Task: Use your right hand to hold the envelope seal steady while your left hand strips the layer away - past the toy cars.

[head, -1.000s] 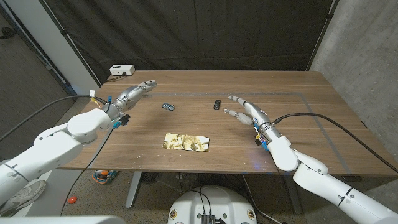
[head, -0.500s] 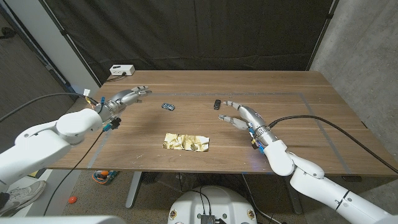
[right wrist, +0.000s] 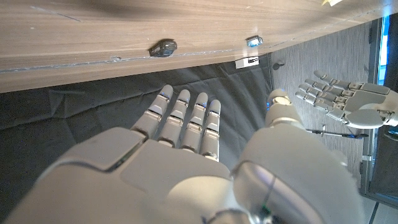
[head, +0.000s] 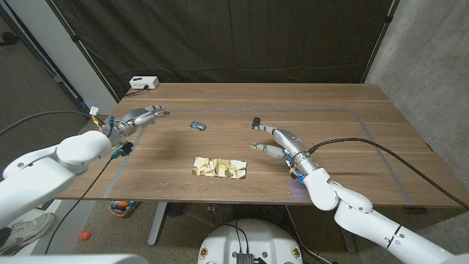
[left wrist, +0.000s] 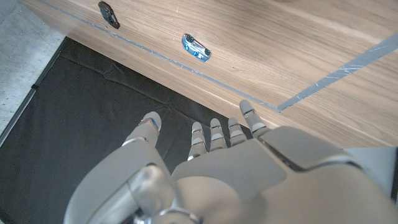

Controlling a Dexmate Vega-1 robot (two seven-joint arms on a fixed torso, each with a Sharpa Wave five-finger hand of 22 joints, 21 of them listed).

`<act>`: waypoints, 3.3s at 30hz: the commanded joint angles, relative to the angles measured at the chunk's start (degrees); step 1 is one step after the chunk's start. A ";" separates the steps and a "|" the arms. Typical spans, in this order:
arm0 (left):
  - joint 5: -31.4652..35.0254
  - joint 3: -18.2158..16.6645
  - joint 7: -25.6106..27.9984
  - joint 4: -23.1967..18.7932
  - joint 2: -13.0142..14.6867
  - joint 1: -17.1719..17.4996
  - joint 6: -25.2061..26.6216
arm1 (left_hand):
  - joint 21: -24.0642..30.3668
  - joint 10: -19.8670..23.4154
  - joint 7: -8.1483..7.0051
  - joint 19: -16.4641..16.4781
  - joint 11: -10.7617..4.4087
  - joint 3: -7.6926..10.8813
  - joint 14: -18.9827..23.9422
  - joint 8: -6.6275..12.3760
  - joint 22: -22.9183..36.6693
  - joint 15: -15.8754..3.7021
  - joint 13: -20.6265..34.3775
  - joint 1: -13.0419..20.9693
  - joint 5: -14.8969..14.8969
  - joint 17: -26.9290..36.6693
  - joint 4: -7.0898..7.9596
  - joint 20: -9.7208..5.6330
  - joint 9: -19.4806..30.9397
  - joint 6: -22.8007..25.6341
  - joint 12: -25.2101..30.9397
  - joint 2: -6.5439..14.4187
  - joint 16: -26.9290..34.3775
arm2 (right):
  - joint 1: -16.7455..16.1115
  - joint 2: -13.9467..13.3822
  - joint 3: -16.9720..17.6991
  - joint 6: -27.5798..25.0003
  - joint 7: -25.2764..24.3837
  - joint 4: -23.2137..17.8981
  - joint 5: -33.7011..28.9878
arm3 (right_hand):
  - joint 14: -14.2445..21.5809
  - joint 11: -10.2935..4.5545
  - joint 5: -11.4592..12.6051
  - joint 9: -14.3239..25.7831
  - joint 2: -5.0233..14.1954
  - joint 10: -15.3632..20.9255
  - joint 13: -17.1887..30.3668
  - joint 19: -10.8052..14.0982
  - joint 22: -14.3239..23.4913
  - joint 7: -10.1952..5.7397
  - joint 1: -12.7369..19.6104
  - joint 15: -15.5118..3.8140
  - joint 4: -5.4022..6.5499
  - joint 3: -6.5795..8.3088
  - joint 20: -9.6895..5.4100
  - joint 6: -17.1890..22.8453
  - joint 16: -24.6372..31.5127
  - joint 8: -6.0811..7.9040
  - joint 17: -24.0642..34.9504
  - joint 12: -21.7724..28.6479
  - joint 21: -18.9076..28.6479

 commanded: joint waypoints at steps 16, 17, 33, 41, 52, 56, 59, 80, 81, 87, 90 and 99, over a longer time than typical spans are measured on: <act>4.46 -0.46 -2.13 -0.09 -4.02 -1.95 4.64 | -0.17 2.22 0.45 -11.19 -0.13 0.92 0.85 1.44 0.31 -1.31 0.05 1.85 0.79 0.37 -1.11 -0.73 0.20 4.42 0.75 0.46 0.60 | 1.91 5.13 -6.74 -6.34 -7.83 5.79 -8.89 | 7.96 -1.04 2.07 0.18 0.13 6.93 0.42 0.79 0.60 -2.05 1.63 -7.23 1.58 -0.72 -1.14 7.47 2.87 2.02 2.01 2.10 1.16; 4.40 -0.33 -2.13 0.11 -4.14 -2.14 4.35 | -0.18 2.32 0.42 -11.19 -0.14 0.97 0.88 1.53 0.31 -1.33 0.05 1.94 0.82 0.38 -1.18 -0.74 0.20 4.76 0.77 0.46 0.60 | 2.00 5.26 -6.92 -6.63 -8.17 6.06 -9.11 | 8.14 -1.07 2.12 0.18 0.14 6.97 0.43 0.77 0.62 -2.05 1.80 -7.20 1.53 -0.75 -1.20 7.54 2.98 2.02 2.11 2.09 1.17; 2.17 3.89 -2.23 4.00 -2.61 -7.37 3.28 | -0.11 3.08 0.74 -10.83 0.08 1.48 1.43 1.56 0.32 -1.45 0.03 2.57 1.01 0.46 -1.57 -0.57 0.21 5.86 0.90 0.66 0.73 | 0.53 5.35 -7.98 -11.50 -8.64 4.31 -8.09 | 10.83 -2.29 2.81 0.40 -1.61 10.62 1.15 -1.43 1.11 -3.66 2.22 -8.89 1.94 -3.69 -2.04 10.68 5.72 2.74 5.28 3.23 0.91; 1.05 5.84 -2.26 5.60 -0.90 -9.62 2.53 | -0.13 3.14 0.80 -10.85 0.03 1.63 1.36 1.35 0.33 -1.40 0.04 2.58 1.05 0.60 -1.41 -0.37 0.21 5.82 0.85 0.97 0.74 | -0.25 5.72 -8.94 -13.44 -8.04 3.04 -7.84 | 13.24 -2.07 3.44 0.52 -1.44 15.65 1.95 -1.45 1.51 -3.75 2.58 -9.05 2.53 -5.76 -1.86 15.64 9.74 4.38 9.02 4.71 1.31; -0.63 7.64 -2.07 7.02 0.55 -11.13 0.87 | -0.27 3.02 0.79 -11.17 0.21 1.60 0.72 1.10 0.35 -1.43 0.05 2.34 1.05 0.79 -1.11 -0.44 0.22 5.79 0.72 1.06 0.53 | -0.49 5.96 -10.28 -14.33 -8.03 3.34 -7.70 | 13.25 -2.92 3.97 1.02 -2.01 16.18 2.97 -3.04 2.15 -3.56 4.91 -9.75 1.81 -7.13 -2.02 14.22 12.77 3.95 12.13 4.48 1.17; -1.05 8.18 -1.98 7.08 1.22 -11.44 0.66 | -0.28 2.88 0.84 -11.21 0.29 1.52 0.50 0.98 0.37 -1.41 0.06 2.16 1.05 0.88 -0.93 -0.46 0.23 5.76 0.63 1.06 0.47 | -0.69 6.14 -10.65 -14.59 -9.01 3.78 -8.08 | 14.21 -3.79 4.26 1.49 -2.08 17.16 4.12 -2.88 3.03 -3.87 6.20 -9.81 1.68 -7.96 -1.80 14.02 15.62 4.04 14.76 5.06 1.81; -1.42 8.25 -1.77 7.10 1.41 -11.46 0.33 | -0.31 2.81 0.87 -11.27 0.44 1.48 0.43 0.88 0.38 -1.41 0.07 2.05 1.05 0.94 -0.81 -0.45 0.23 5.72 0.58 1.07 0.46 | -0.84 6.07 -10.92 -14.43 -9.86 4.04 -8.46 | 14.34 -4.18 4.48 1.84 -2.23 17.63 5.41 -2.57 3.94 -3.91 7.39 -9.75 1.55 -8.74 -2.27 13.97 18.15 4.08 17.53 5.77 2.56; -3.40 8.45 0.29 5.85 1.49 -10.85 0.51 | -0.45 2.13 1.10 -11.72 0.68 1.23 -0.67 0.37 0.46 -1.34 0.16 1.23 1.08 1.31 0.03 -0.57 0.25 5.74 0.20 1.15 0.12 | -0.48 5.19 -12.56 -10.25 -13.15 6.73 -10.21 | 10.94 -5.18 6.29 2.47 -0.87 17.56 12.23 -2.45 8.23 -5.04 14.49 -9.77 1.58 -11.48 -1.81 15.39 29.35 4.34 31.45 9.41 5.96; -3.44 8.51 0.29 5.82 1.58 -10.83 0.60 | -0.46 2.08 1.13 -11.75 0.73 1.23 -0.71 0.34 0.46 -1.32 0.17 1.19 1.08 1.33 0.07 -0.57 0.25 5.74 0.18 1.15 0.11 | -0.44 5.25 -12.60 -10.15 -13.09 6.78 -10.20 | 10.85 -5.04 6.33 2.44 -0.82 17.47 12.43 -2.46 8.34 -4.97 14.49 -9.75 1.69 -11.62 -1.81 15.36 29.66 4.28 31.84 9.52 6.07; -3.51 8.61 0.67 5.73 1.65 -10.41 0.37 | -0.47 1.62 1.11 -11.81 0.61 1.21 -1.10 0.27 0.48 -1.32 0.22 1.04 1.11 1.40 0.24 -0.63 0.26 5.91 -0.03 1.17 -0.04 | 0.18 5.76 -12.90 -9.26 -12.63 7.25 -10.07 | 10.27 -4.73 6.49 2.27 -0.25 16.96 13.48 -2.60 9.02 -4.75 13.80 -9.62 2.60 -12.48 -1.26 15.33 31.42 3.90 34.04 10.07 6.63; -3.56 8.26 0.93 5.62 1.46 -9.88 0.09 | -0.48 1.50 0.98 -11.84 0.54 1.22 -1.18 0.17 0.48 -1.36 0.23 1.00 1.13 1.43 0.29 -0.63 0.26 5.82 -0.08 1.17 -0.07 | 0.74 6.16 -13.10 -9.60 -12.17 7.42 -10.51 | 10.07 -4.53 6.54 2.21 0.01 16.96 13.81 -2.65 9.26 -4.67 13.44 -9.60 2.94 -12.79 -1.14 15.39 31.99 3.79 34.75 10.32 6.83; -3.30 6.94 1.37 5.61 0.83 -8.50 -0.61 | -0.49 1.24 0.90 -11.87 0.52 1.27 -1.31 -0.02 0.50 -1.36 0.28 0.93 1.18 1.49 0.39 -0.63 0.27 5.80 -0.20 1.16 -0.14 | 2.54 6.53 -13.99 -12.07 -7.83 6.75 -11.80 | 8.63 -4.00 6.85 1.97 1.18 15.59 14.68 -3.33 9.98 -3.99 12.90 -9.68 3.69 -13.31 -0.33 14.67 32.39 3.01 35.29 10.43 7.27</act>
